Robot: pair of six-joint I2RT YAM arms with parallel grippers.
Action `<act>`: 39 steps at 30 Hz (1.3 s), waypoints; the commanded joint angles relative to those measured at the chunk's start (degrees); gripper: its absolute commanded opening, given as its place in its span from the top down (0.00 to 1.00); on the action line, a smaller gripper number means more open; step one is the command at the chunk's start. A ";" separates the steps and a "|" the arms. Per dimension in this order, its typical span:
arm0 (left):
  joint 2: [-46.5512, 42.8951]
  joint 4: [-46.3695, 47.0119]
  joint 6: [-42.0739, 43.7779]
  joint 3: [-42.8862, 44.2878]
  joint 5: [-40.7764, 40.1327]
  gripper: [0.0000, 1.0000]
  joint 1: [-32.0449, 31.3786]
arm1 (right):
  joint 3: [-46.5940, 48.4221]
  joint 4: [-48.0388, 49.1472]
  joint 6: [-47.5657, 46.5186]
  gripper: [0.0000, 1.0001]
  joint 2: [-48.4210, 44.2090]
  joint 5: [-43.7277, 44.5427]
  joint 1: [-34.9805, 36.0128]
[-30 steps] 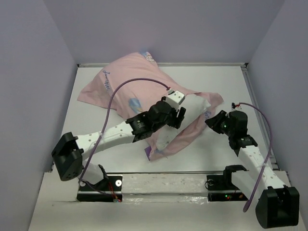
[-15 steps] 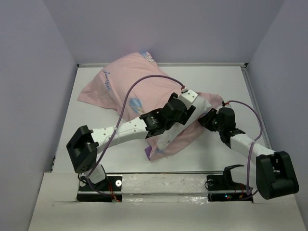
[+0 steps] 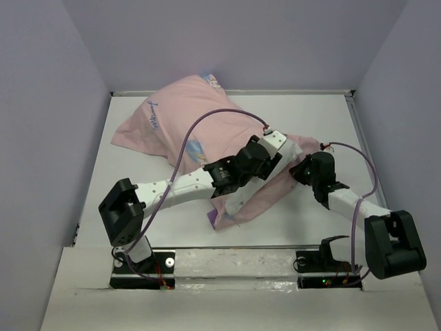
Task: Put the pillow into the pillowcase
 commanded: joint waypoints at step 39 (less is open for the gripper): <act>7.80 12.06 -3.35 1.65 10.52 0.39 6.14 | 8.63 -4.41 -8.35 0.51 -2.74 -12.11 0.55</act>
